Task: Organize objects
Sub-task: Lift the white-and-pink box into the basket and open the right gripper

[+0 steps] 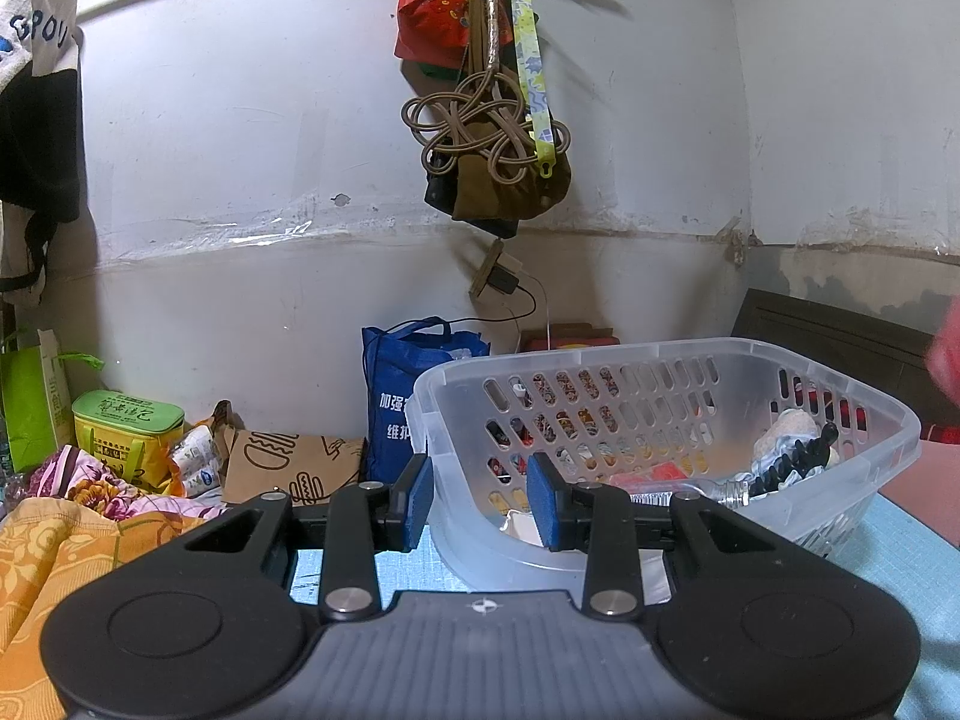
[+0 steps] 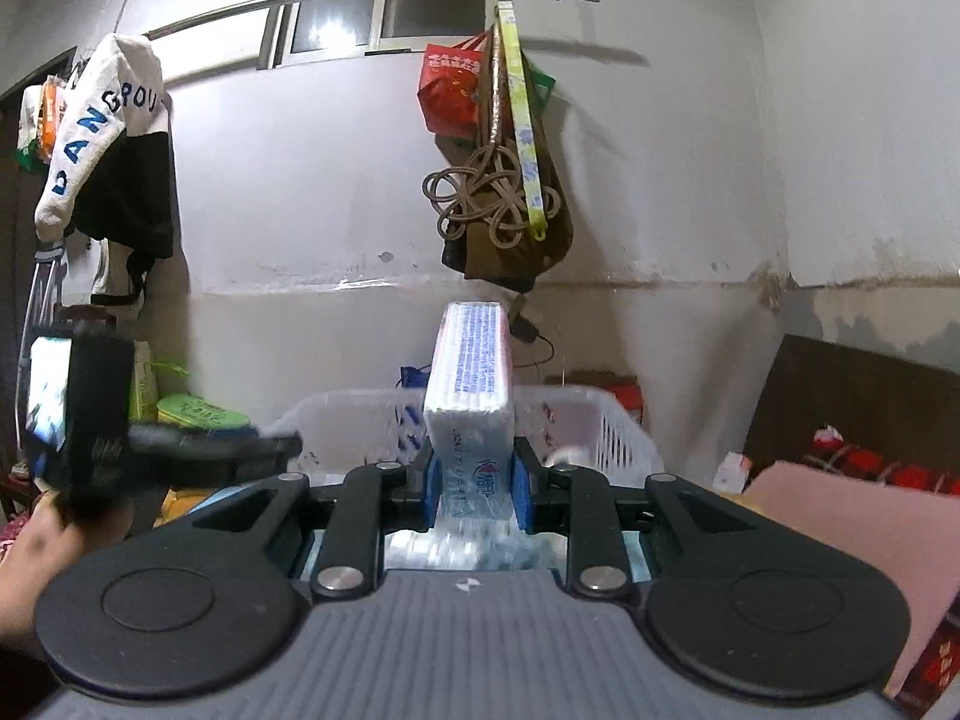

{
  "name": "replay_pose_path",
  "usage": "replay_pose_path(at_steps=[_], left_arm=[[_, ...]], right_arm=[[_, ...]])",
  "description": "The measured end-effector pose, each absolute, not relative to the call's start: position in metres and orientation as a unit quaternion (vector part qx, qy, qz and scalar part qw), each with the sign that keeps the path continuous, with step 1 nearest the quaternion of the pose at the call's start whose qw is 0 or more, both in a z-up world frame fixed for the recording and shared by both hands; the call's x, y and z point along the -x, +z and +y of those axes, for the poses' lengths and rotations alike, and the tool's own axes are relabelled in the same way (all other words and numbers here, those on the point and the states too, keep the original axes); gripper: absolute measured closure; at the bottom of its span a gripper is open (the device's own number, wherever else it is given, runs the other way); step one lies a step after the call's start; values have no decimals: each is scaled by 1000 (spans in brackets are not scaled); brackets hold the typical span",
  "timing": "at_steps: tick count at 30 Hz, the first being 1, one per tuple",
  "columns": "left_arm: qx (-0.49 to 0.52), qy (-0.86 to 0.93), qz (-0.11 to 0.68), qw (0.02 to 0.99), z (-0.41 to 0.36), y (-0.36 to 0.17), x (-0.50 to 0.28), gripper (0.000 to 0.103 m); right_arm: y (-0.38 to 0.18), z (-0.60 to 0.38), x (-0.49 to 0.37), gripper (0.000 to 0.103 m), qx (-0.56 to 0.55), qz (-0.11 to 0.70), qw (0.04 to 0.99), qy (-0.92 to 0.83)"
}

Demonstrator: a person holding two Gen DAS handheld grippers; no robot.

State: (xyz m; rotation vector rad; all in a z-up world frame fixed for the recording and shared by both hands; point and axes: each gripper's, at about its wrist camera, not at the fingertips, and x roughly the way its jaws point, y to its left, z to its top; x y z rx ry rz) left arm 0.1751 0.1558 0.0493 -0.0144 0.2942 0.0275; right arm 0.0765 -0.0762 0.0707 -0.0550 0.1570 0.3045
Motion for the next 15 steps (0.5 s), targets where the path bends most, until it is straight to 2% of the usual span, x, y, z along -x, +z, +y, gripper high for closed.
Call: replay_pose_path(at_steps=[7,15], left_arm=[[7,14,147,989,155,49,-175,65],[10,11,144,989,156,49,-176,65]], right_arm=[[86,-57,-118,76,62,98,983,145],[74,-46,-182,76,32,199,967,157]])
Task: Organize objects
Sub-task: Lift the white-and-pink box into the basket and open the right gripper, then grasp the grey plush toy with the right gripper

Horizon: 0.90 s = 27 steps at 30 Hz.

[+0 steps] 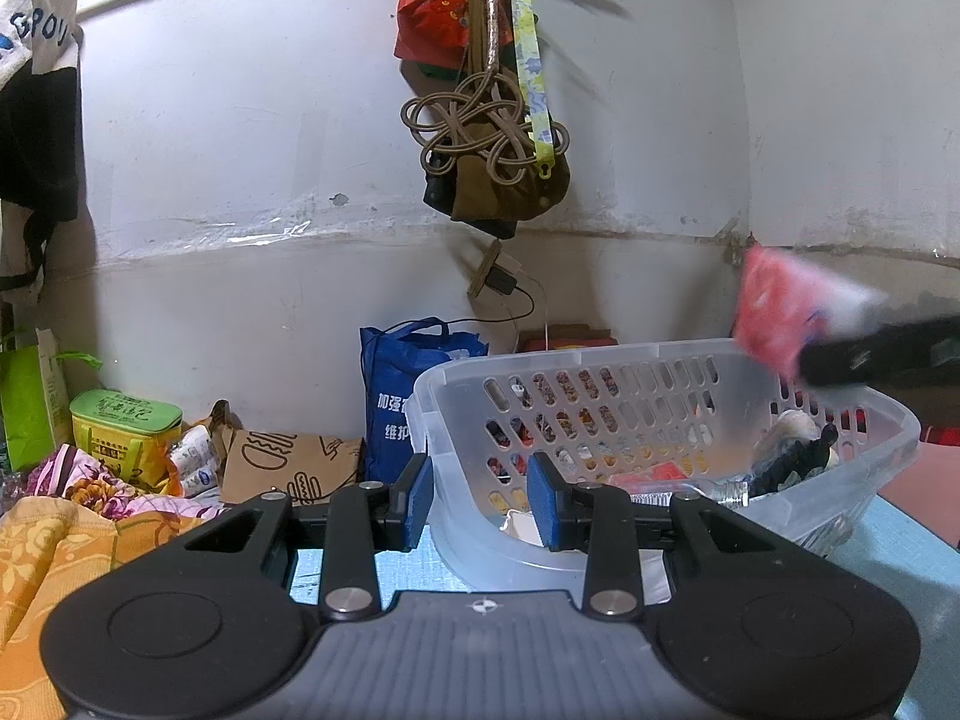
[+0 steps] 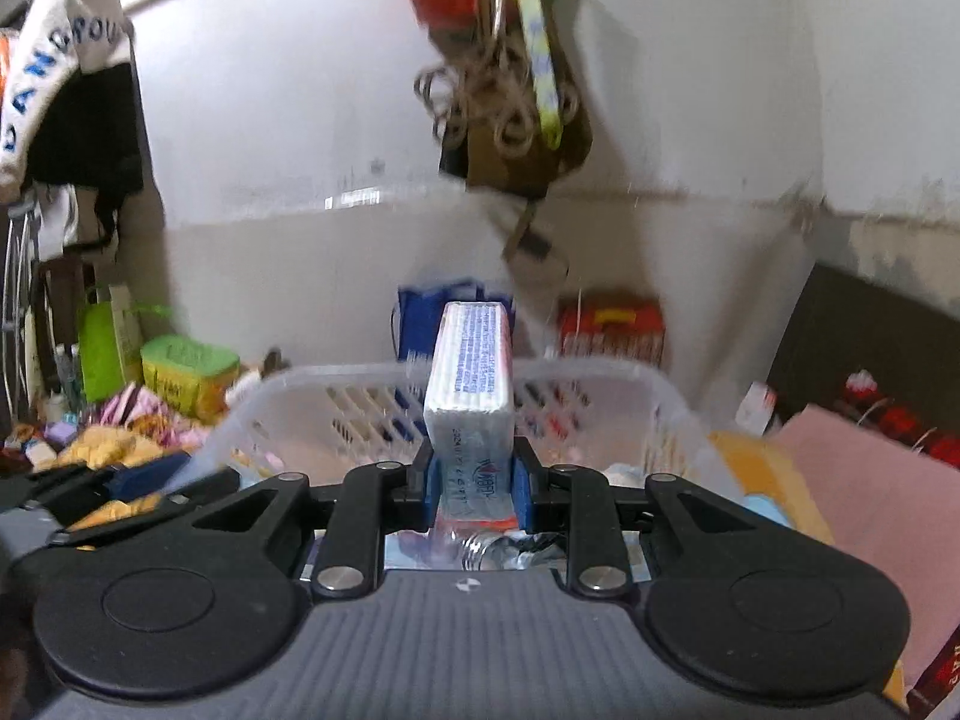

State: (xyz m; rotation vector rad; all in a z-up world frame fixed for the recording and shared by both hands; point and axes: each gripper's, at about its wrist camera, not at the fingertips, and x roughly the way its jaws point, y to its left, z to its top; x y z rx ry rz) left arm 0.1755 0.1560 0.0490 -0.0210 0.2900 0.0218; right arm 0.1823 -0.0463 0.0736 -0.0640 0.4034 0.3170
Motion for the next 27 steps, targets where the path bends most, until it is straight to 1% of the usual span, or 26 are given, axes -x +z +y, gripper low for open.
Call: replay_pose_path(at_steps=[4,6,7,8,9,10,11,14,15,17,20,23,27], left_arm=[[12,8,146,989,157,49,-175,65],[11,8,145,989,158,49,-174,65],[11,9,145,989,158,49,-173,65],[10,9,145,989,157,49,-173,65],[9,10,145,989,157,48,-173,65],[8,9,145,989,157,48,-173,65],[9,9,145,989,157,48,-174,65],[9,10,144,989,157,48,-172,65],[8,10,144,989,156,48,-172,64],[11,9,145,989,157,48,-173,64],[10,10,144,989,157,47,-173,64],[10,9,144,989,157,47,-173,64],[9,10,145,989,157,47,-173,64]], right_arm=[[65,-46,-192,76,25,222,963,153],[66,-49,-192,70,18,209,966,149],[68,-50,-190,48,21,196,970,140],[70,-52,-187,22,23,183,975,121],[73,-56,-182,14,17,162,981,103],[75,-62,-175,8,6,142,985,100],[76,-67,-168,8,-5,131,985,108],[75,-73,-150,8,-1,134,985,109],[72,-75,-139,7,0,129,986,109],[67,-80,-118,0,-6,124,985,119],[53,-86,-87,0,-17,117,984,132],[30,-85,-76,0,-25,147,979,138],[-1,-73,-84,0,-40,206,964,165]])
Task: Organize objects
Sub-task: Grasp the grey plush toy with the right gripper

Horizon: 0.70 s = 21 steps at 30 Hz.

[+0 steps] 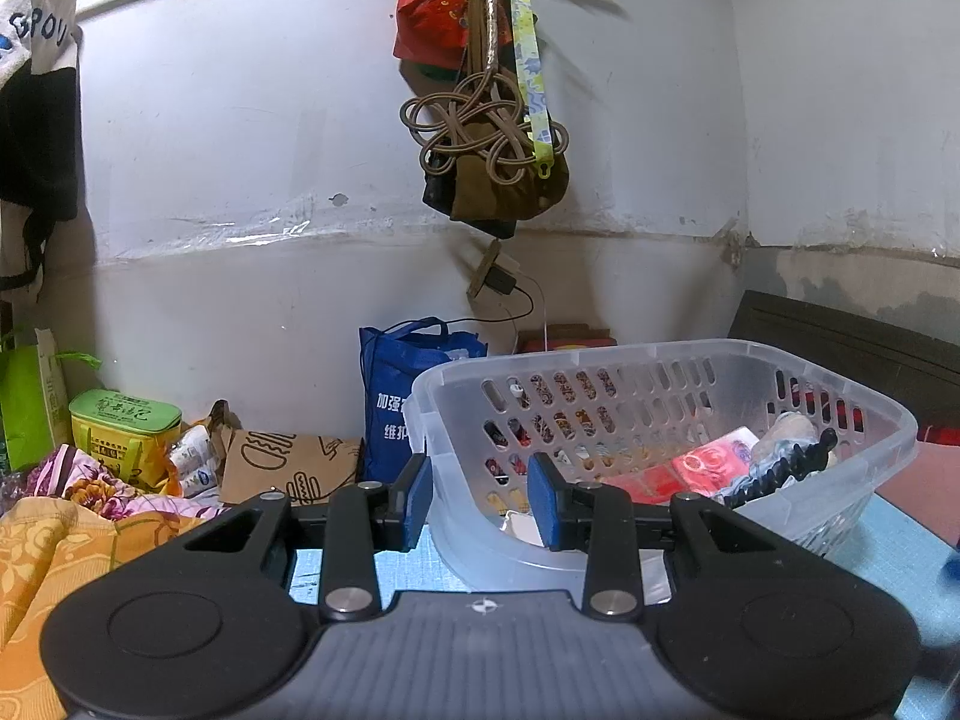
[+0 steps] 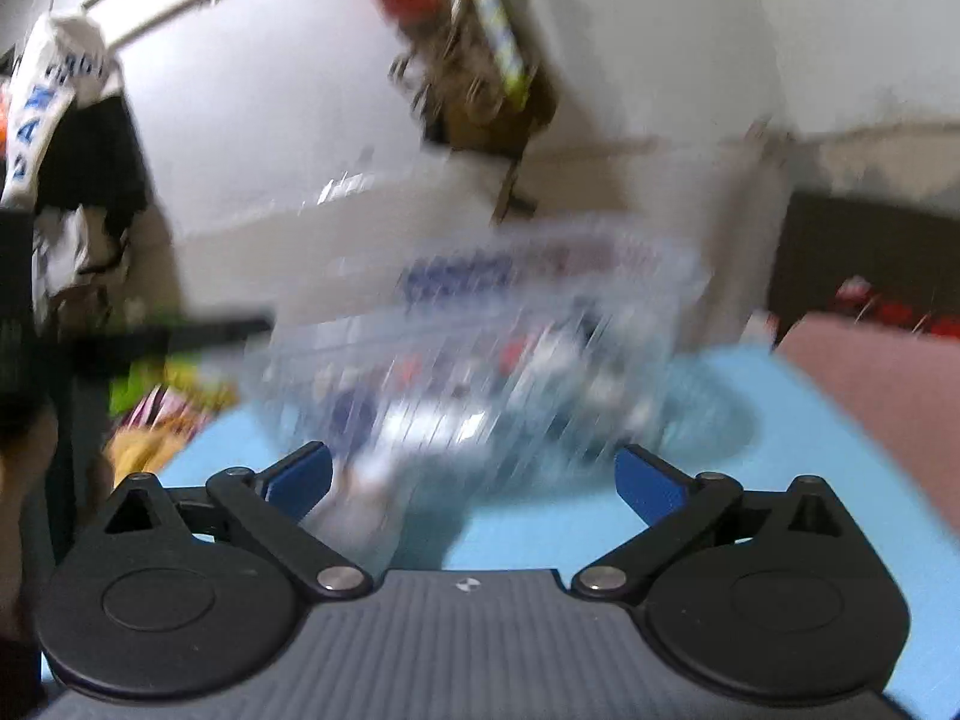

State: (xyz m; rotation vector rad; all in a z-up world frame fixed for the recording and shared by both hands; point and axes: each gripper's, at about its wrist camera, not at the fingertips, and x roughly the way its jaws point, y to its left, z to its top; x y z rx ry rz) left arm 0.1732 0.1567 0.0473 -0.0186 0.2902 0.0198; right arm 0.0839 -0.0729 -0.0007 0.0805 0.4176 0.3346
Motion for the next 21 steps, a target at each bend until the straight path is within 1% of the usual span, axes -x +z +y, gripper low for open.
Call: replay_pose_path(at_steps=[2,6,9,18,19,20,21], left_arm=[[9,10,144,989,157,47,-173,64],[9,10,144,989,156,47,-172,64],[9,9,144,989,156,47,-173,64],[9,6,143,990,156,47,-174,64],[9,7,143,990,156,47,-174,64],[9,7,143,990,156,47,-174,64],[8,6,144,990,156,47,-174,64]], right_arm=[[-9,-67,-83,0,-51,214,959,178],[-20,-48,-86,0,-32,239,951,191],[-20,-38,-92,0,-38,247,948,198],[-28,-14,-109,0,-9,288,938,190],[-28,-14,-110,3,-11,293,937,192],[-29,-15,-111,13,-14,292,935,198],[-29,-15,-109,18,-14,289,936,202]])
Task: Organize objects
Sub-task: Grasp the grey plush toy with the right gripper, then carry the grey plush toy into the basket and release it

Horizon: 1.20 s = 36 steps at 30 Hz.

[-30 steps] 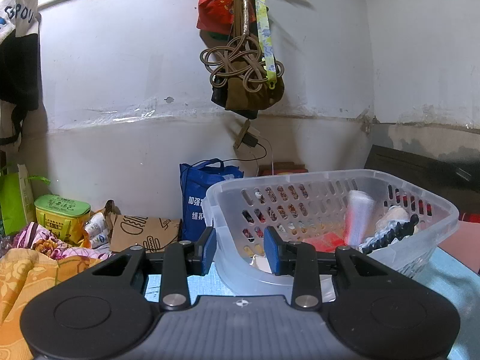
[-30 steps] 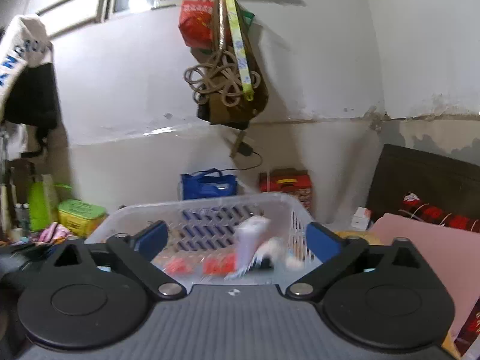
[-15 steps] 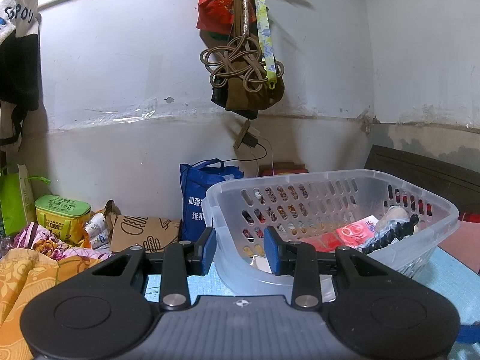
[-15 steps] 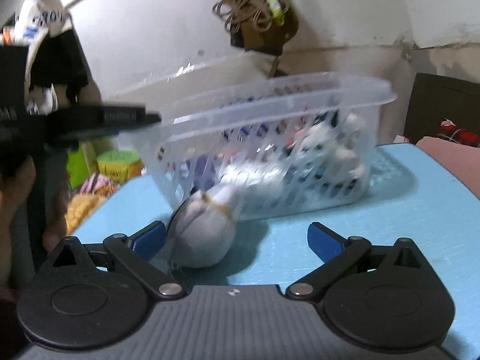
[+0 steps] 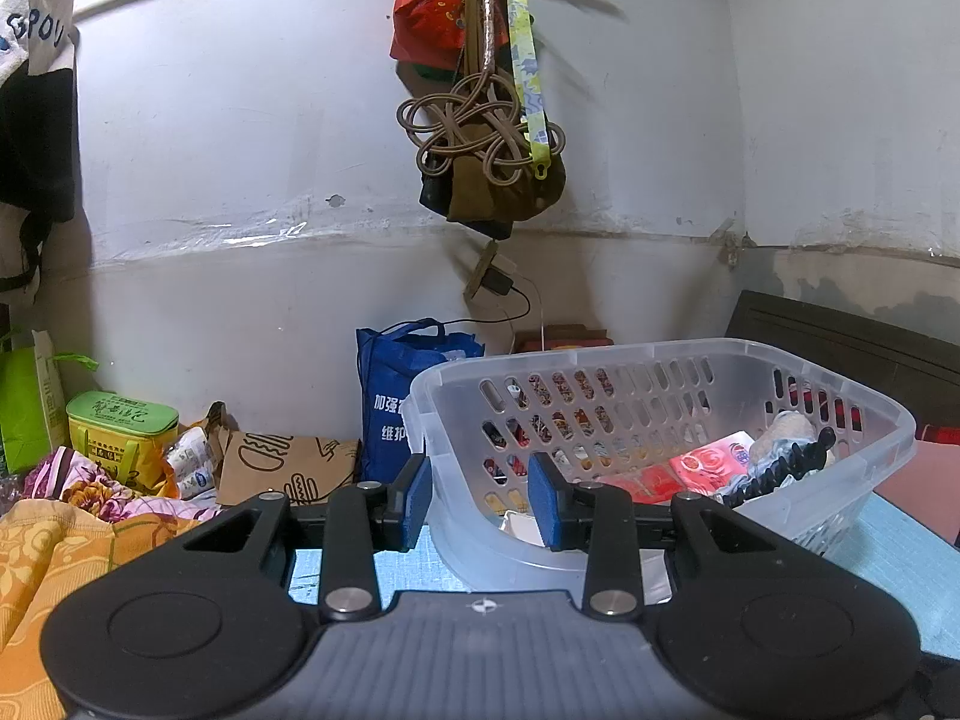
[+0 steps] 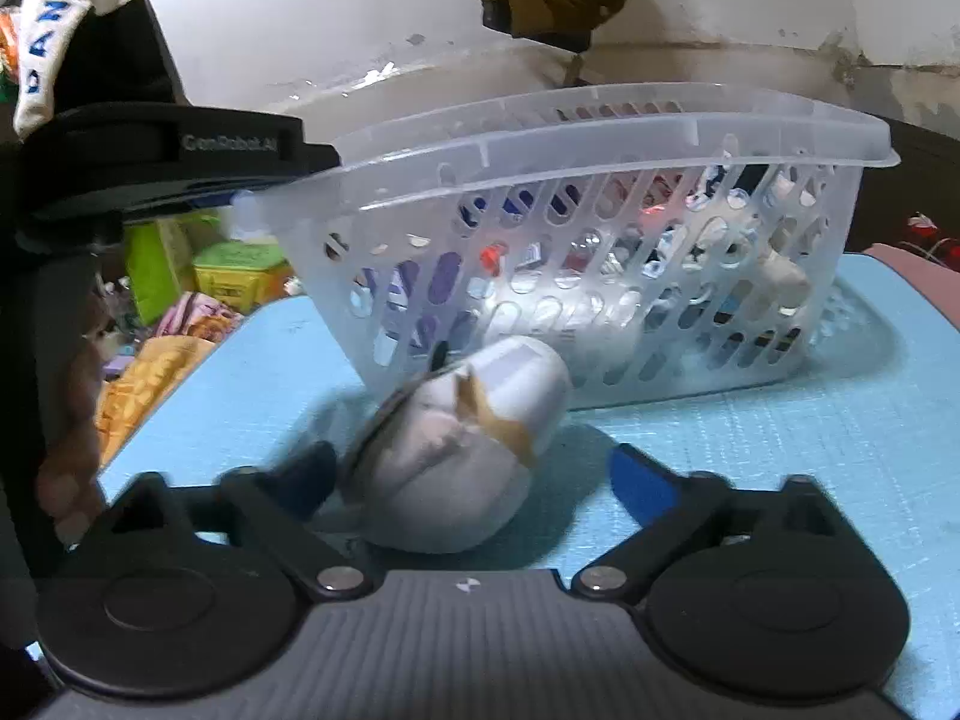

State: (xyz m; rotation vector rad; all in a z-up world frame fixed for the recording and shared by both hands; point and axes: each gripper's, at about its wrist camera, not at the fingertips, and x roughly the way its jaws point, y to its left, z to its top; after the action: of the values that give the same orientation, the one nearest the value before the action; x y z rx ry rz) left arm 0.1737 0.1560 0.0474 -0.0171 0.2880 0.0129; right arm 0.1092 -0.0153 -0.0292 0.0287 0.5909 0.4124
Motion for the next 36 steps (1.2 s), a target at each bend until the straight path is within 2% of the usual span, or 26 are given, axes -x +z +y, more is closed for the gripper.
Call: replay_pose_path(at_steps=[2,4,17,36], left_arm=[[9,6,143,990,156,48,-174,64],[9,6,143,990,156,48,-174,64],[10,6,143,990,156,48,-174,64],[10,6,143,990,156,48,-173,64]], right_arm=[[-30,-16,-106,31,-15,283,934,219],[-29,-14,-105,32,-10,278,935,218],[-14,-52,-67,33,6,209,958,197],[4,-90,-61,33,11,170,972,159]])
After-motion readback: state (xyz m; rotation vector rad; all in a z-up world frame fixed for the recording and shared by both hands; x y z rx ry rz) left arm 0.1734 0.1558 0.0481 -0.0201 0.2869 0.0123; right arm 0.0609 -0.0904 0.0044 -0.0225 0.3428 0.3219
